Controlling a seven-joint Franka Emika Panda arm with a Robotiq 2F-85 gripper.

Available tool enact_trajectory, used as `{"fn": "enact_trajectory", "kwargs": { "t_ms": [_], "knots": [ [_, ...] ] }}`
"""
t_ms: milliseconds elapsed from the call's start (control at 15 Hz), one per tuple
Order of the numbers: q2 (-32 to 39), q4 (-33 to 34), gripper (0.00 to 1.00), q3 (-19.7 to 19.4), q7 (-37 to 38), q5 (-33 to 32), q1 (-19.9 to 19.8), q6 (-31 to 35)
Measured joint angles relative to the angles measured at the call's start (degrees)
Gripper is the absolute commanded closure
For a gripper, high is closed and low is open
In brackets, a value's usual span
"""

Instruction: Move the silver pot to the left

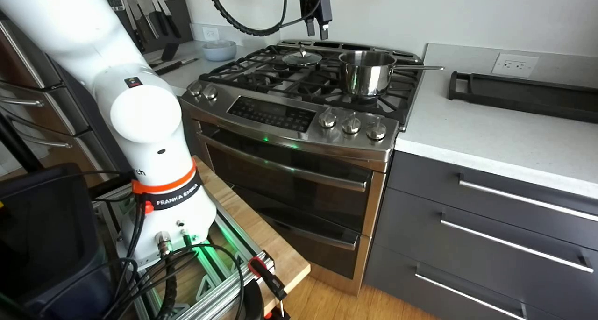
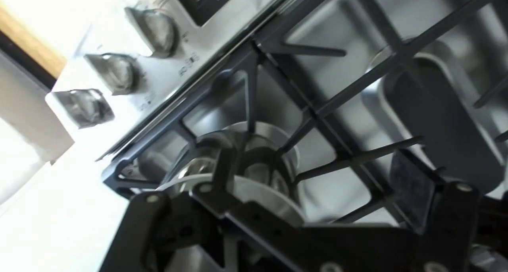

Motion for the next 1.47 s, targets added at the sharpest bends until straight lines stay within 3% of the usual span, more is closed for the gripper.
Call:
{"fn": "enact_trajectory", "kwargs": {
  "t_ms": [400,867,1267,1333,1400,1467],
  "knots": [
    [4.09,1.05,0.0,-1.94,7.14,-10.91,-3.28,2.07],
    [6.0,1.01,0.0,-5.39,21.12,-7.96,-3.85,3.0],
    [7.87,0.05,0.0,-7.22,27.17,-2.19,-3.85,7.6],
    [8.18,-0.23,0.03,-7.41,27.83,-1.61,-3.85,8.24],
    [8.44,-0.58,0.2,-7.59,28.45,-1.06,-3.85,8.85],
    [8.7,-0.85,0.28,-7.74,28.79,-0.49,-3.85,9.27]
  ]
}}
